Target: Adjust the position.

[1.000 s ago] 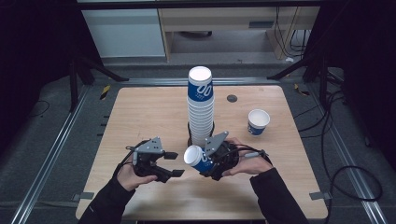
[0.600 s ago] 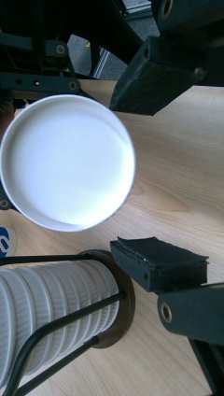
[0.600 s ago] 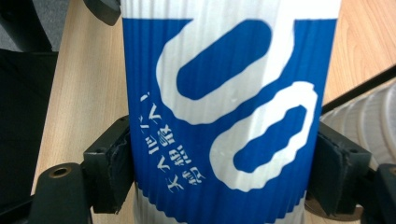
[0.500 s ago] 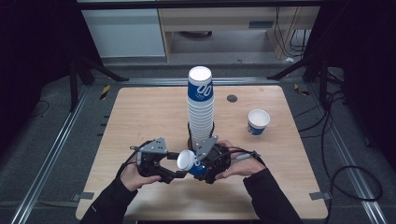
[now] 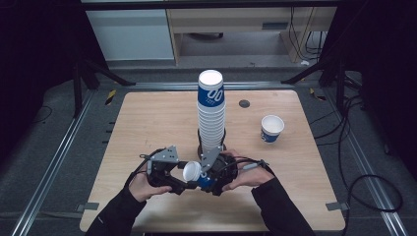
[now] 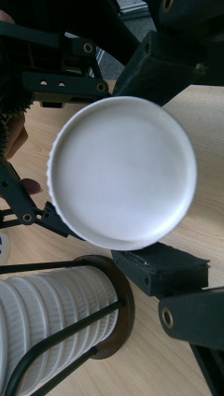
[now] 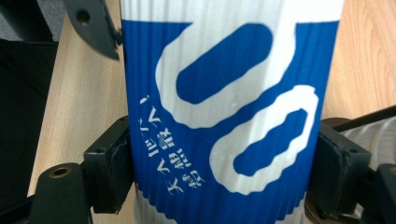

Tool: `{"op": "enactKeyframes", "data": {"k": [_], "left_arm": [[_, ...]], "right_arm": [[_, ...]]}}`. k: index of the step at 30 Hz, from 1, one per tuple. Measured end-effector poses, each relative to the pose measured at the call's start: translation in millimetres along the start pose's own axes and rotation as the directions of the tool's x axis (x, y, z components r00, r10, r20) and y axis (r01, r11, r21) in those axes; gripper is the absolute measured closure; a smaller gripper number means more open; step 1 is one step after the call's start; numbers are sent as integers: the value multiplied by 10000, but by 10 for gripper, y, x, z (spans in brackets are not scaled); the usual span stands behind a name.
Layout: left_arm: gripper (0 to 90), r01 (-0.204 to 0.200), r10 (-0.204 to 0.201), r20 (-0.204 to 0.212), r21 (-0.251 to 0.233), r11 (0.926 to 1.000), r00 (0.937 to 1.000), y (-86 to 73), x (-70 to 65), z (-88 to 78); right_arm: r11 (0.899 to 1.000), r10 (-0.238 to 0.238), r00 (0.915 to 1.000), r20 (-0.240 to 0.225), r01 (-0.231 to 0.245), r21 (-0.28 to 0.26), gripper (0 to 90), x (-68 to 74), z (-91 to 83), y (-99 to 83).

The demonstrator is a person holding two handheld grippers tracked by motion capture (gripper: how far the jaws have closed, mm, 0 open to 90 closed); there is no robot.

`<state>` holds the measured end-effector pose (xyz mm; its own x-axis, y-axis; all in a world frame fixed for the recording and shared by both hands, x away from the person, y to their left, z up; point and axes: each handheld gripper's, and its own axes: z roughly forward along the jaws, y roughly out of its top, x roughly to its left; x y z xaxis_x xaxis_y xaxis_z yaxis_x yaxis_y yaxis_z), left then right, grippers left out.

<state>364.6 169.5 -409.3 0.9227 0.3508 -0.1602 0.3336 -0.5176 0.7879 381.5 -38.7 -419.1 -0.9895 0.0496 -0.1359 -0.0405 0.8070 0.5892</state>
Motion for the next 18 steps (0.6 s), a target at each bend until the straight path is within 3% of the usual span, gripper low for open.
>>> {"op": "enactKeyframes", "data": {"k": [4,18], "left_arm": [[246,4,-4,-11,16,10000,10000,0,-4,0],[272,9,-9,-20,-130,9999,10000,6,-6,-20]], "right_arm": [[9999,-146,9999,-79,147,30,210,13,25,30],[9998,190,9995,-236,-189,35,192,-6,32,48]]}}
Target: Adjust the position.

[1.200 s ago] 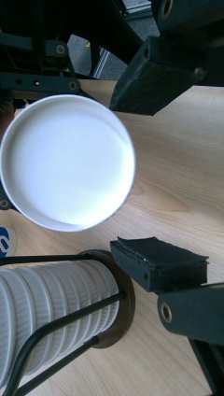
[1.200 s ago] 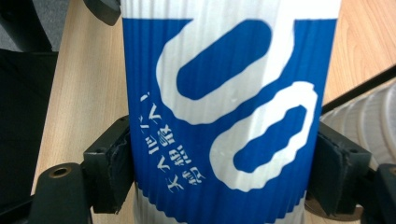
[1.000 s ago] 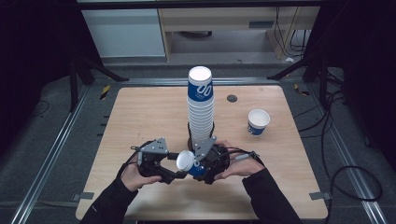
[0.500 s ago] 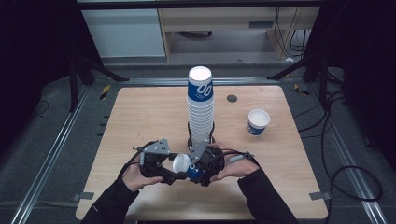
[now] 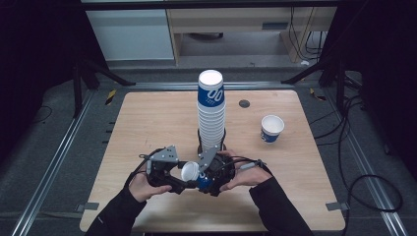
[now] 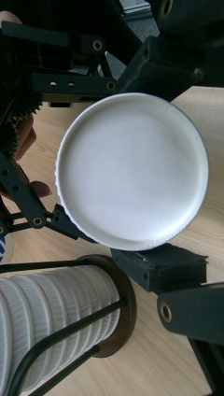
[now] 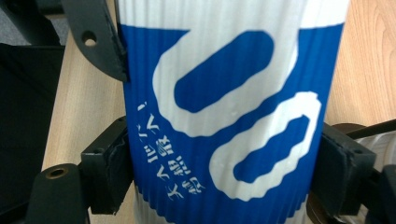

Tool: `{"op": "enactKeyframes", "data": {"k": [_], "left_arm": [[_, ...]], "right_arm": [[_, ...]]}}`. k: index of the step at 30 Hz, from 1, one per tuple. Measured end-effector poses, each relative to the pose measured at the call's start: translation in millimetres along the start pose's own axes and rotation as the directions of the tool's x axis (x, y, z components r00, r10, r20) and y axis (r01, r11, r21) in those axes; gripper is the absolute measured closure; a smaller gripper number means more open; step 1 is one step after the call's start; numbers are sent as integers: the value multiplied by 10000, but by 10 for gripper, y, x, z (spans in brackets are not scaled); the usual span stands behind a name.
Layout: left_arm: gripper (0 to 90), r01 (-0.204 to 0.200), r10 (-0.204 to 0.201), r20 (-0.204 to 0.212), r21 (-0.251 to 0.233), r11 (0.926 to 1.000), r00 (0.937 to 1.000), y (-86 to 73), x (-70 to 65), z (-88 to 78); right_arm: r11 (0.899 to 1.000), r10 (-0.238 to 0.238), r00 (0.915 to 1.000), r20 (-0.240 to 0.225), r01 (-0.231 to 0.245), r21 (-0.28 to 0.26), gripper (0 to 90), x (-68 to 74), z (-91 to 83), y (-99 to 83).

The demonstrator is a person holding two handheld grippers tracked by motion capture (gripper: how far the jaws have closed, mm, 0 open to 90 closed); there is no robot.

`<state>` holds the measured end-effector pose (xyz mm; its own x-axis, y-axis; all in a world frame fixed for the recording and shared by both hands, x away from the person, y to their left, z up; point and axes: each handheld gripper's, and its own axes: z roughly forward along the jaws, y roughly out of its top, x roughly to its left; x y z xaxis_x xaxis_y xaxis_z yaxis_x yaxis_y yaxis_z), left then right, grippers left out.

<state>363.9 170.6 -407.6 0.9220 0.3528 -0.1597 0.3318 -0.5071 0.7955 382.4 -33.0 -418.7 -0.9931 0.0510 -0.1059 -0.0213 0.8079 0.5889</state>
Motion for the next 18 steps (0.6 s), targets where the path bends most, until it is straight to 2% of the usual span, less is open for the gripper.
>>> {"op": "enactKeyframes", "data": {"k": [6,10,18], "left_arm": [[273,-36,36,-21,-13,10000,10000,6,-8,-10],[274,-102,102,-72,-35,9999,9999,13,-17,-23],[274,-108,107,-121,-93,9999,9999,16,-9,-53]], "right_arm": [[10000,54,10000,-30,-54,-73,178,-5,-3,0],[9997,217,9998,-8,-217,-136,132,-23,-25,-1],[9975,427,9989,172,-417,-576,77,-51,-116,-24]]}}
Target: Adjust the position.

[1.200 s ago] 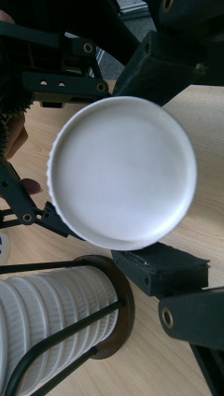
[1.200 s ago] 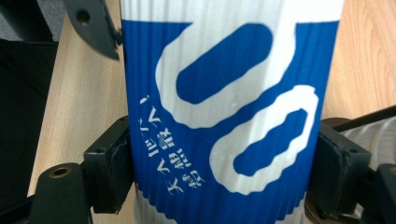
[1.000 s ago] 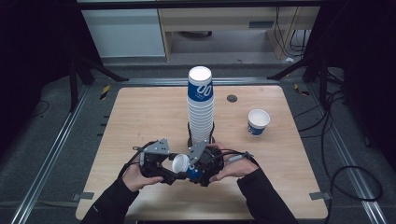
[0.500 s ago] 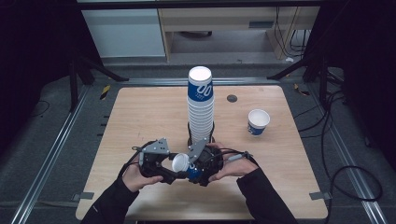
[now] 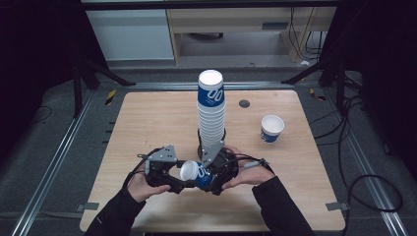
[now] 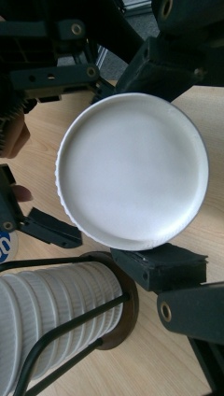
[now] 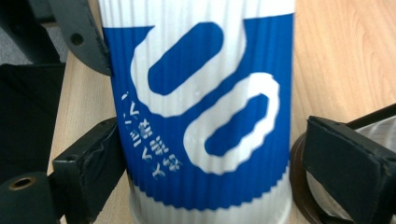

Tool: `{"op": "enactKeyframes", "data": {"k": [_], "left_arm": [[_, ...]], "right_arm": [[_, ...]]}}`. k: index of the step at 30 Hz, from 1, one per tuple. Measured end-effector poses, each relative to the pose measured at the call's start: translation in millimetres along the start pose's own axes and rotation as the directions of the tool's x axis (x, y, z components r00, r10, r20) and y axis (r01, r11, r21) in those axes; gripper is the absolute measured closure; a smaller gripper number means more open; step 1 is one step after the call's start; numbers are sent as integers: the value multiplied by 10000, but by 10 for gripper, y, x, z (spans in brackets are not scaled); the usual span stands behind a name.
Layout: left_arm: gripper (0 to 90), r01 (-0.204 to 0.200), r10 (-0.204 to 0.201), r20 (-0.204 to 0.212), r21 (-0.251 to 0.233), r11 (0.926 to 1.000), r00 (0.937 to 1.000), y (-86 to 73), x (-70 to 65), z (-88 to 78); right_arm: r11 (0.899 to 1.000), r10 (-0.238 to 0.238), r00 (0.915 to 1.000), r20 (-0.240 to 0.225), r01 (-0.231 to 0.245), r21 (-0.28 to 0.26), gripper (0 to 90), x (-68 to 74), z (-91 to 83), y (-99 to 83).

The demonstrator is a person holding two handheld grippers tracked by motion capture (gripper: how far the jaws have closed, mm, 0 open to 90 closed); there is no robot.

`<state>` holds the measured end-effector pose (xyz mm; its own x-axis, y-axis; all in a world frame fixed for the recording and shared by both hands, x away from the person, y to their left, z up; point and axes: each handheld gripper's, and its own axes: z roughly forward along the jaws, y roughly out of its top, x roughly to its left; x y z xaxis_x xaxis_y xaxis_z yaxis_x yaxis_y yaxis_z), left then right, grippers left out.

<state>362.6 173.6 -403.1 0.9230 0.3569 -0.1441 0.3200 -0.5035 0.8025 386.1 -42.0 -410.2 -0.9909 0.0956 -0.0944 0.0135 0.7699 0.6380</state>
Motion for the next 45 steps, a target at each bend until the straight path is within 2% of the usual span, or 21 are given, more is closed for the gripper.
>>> {"op": "enactKeyframes", "data": {"k": [8,11,18,20,24,32,39,45], "left_arm": [[273,25,-25,-70,-3,10000,10000,-12,25,-15],[273,48,-47,-120,22,10000,9999,-21,46,-22],[273,154,-158,-240,-202,9997,9996,-34,87,-60],[272,192,-202,-288,-336,9993,9994,-37,100,-80],[272,275,-301,-388,-664,9974,9988,-45,128,-108],[272,241,-289,-405,-1137,9932,9988,-35,131,-145],[272,185,-244,-379,-1482,9888,9990,-35,126,-148],[272,139,-188,-268,-1729,9848,9995,-37,116,-128]], "right_arm": [[9993,143,9996,229,-135,-349,58,-17,-118,-24],[9971,320,9989,339,-296,-702,56,-34,-207,-42],[9915,716,9954,641,-640,-1135,54,-56,-362,-97],[9872,872,9929,811,-752,-1408,53,-70,-437,-144],[9822,1132,9880,1051,-953,-1620,52,-70,-510,-209],[9685,1673,9777,1268,-1390,-2064,51,-70,-621,-369],[9572,2041,9712,1231,-1716,-2332,45,-61,-634,-471],[9470,2305,9677,1021,-1990,-2521,40,-55,-590,-510]]}}
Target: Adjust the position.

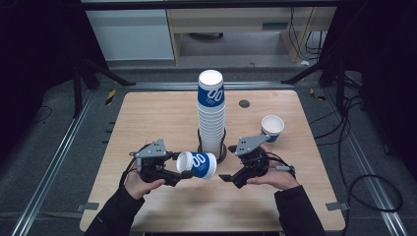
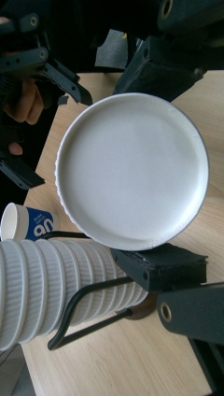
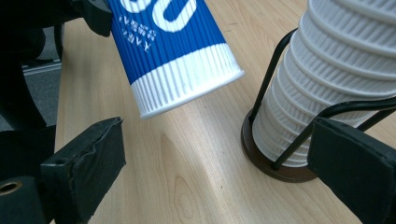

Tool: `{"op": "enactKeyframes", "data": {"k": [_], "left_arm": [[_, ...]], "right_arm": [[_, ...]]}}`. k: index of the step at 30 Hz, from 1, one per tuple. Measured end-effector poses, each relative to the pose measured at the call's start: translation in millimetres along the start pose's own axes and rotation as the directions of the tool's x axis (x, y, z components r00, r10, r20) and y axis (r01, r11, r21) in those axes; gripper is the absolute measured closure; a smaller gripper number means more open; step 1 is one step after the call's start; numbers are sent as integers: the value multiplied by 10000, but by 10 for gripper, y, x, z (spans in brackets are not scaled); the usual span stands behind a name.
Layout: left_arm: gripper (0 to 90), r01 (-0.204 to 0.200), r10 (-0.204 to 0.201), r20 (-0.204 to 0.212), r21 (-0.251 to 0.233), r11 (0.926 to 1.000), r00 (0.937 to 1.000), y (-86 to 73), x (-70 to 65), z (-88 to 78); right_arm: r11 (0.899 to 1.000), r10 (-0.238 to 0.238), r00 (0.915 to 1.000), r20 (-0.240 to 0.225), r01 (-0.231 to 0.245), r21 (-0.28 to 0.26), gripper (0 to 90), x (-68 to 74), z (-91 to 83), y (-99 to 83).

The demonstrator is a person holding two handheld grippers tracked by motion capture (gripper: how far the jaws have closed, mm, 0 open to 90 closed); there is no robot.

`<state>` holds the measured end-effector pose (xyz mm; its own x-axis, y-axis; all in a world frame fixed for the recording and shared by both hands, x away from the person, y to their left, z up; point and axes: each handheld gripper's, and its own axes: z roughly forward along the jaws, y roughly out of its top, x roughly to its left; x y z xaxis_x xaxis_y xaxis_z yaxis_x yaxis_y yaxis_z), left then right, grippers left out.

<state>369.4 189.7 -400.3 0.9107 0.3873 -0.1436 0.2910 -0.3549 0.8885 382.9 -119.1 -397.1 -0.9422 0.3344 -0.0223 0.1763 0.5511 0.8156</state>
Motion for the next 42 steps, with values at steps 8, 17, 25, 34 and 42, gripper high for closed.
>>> {"op": "enactKeyframes", "data": {"k": [8,17,25,34,42], "left_arm": [[272,-45,47,215,-132,9999,9998,-12,-16,35],[272,-158,163,395,-141,9998,9991,-24,-46,92],[272,-154,170,597,-272,9995,9981,-22,-74,123],[273,-170,204,937,-374,9992,9954,-22,-116,169],[273,-250,302,1129,-473,9986,9931,-15,-140,173]], "right_arm": [[9999,145,9993,-333,-147,-64,43,20,79,-13],[9996,219,9962,-847,-234,-163,44,56,164,-8],[9995,213,9934,-1130,-237,-200,54,74,206,-6],[9996,151,9898,-1418,-184,-214,61,101,271,4],[9996,96,9855,-1692,-139,-241,77,117,325,-2]]}}
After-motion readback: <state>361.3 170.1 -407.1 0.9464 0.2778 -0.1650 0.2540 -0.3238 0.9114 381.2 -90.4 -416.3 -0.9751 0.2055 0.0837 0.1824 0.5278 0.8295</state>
